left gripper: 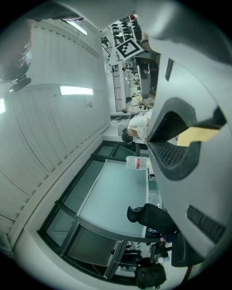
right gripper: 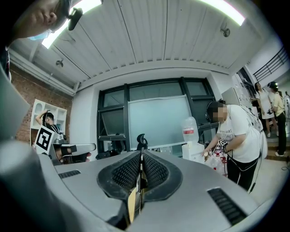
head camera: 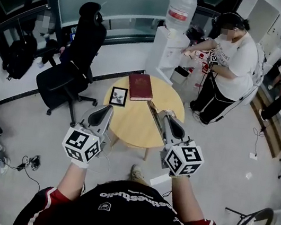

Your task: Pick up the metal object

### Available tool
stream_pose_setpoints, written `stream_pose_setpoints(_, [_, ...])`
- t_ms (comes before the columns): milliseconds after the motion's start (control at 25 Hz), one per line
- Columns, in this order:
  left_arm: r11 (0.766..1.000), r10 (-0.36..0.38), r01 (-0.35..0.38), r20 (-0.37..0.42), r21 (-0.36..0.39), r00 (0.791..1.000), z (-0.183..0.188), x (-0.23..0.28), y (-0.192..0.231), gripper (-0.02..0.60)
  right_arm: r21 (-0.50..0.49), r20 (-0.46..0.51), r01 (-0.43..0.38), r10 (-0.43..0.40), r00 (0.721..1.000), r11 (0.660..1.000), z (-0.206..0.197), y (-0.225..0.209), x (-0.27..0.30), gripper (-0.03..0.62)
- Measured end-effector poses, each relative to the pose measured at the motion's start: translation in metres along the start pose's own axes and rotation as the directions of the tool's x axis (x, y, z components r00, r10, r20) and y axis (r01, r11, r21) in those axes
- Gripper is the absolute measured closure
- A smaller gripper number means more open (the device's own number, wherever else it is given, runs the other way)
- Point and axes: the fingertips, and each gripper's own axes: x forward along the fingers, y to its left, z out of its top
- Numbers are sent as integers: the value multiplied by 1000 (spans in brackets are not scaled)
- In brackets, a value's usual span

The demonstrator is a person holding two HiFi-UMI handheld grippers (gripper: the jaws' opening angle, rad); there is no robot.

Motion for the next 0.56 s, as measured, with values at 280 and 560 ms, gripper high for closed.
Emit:
stream_pose_setpoints(280, [1000,3,-3,-5,-4,1000,-1,2,0,565,2,-6,-4,4,1000,1000,0,-1,0,551])
stream_pose_setpoints(560, [1000,10,-10,-7,-10,1000,-6,1,1,565,-3,-13,-12,12,1000,1000,-5,1,0,551])
